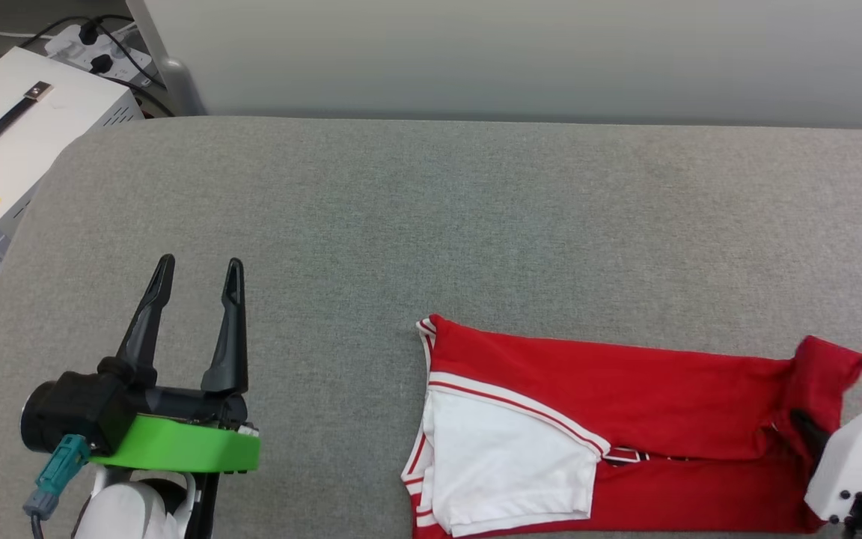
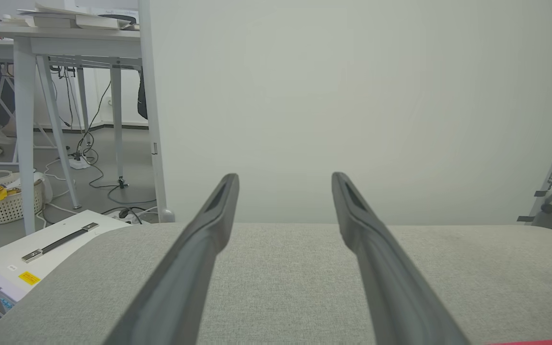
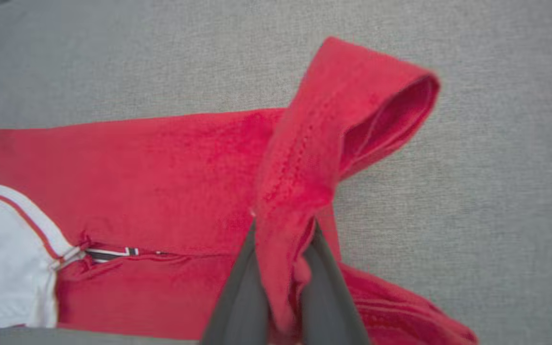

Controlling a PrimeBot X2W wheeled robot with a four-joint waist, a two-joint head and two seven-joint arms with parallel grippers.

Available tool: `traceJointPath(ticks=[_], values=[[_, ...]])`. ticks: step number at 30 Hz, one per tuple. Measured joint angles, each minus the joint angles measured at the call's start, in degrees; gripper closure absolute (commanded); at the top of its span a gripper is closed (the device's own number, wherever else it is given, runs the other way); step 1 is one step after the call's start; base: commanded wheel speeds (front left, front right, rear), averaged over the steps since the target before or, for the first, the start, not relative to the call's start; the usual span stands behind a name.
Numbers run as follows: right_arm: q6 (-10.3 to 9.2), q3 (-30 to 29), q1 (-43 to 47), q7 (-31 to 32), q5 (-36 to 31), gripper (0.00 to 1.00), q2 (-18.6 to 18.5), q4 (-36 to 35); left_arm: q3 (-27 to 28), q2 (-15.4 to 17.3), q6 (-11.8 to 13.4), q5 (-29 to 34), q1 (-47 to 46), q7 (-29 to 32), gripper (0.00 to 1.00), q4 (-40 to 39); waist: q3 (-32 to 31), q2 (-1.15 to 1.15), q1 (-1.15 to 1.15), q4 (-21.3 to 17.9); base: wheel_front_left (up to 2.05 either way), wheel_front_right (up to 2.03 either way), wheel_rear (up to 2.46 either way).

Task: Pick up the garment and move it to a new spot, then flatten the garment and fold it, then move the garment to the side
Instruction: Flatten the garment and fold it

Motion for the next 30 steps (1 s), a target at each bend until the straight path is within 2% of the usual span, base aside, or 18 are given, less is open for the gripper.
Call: traceJointPath(ticks=[1,6,12,20,28,29,30], values=[[0.0,3.1,0.4,3.4,-1.6,1.0,3.8,-5.4,0.0,-0.2,0.0,-0.2,0.0,0.0,0.0,0.2,-0.1,0.0,0.0,0.8,0.0,0.0,0.0],[0.0,8.6,0.1,6.2,-1.5,1.0,8.3,-7.9,-0.1,-0.3,0.0,-0.3,0.0,0.0,0.0,0.5,-0.3,0.0,0.0,1.7,0.0,0.0,0.0],[0.0,14.8,-2.1,6.5,0.7,1.0,10.3,-7.3,-0.1,-0.3,0.0,-0.4,0.0,0.0,0.0,0.8,-0.5,0.0,0.0,2.7,0.0,0.0,0.0],[-0.01,23.1,-5.8,0.3,7.7,1.0,10.5,1.5,-0.6,-0.3,0.0,-0.6,0.0,0.0,0.0,1.4,-0.7,0.0,0.0,3.8,0.0,0.0,0.0],[-0.01,27.1,-10.3,-5.7,12.3,1.0,10.6,12.1,-2.1,-0.3,0.0,-0.6,0.0,0.0,0.0,2.4,-1.1,0.0,0.0,5.4,0.0,0.0,0.0],[-0.01,27.6,-10.9,-6.4,12.3,0.72,10.6,13.6,-2.2,-0.3,0.0,-0.6,0.0,0.0,0.0,2.5,-1.1,0.0,0.0,5.7,0.0,0.0,0.0],[-0.01,27.8,-11.6,-7.4,12.4,0.0,10.6,14.8,-2.3,-0.3,0.0,-0.6,0.0,0.0,0.0,2.5,-1.1,0.0,0.0,5.9,0.0,0.0,0.0]])
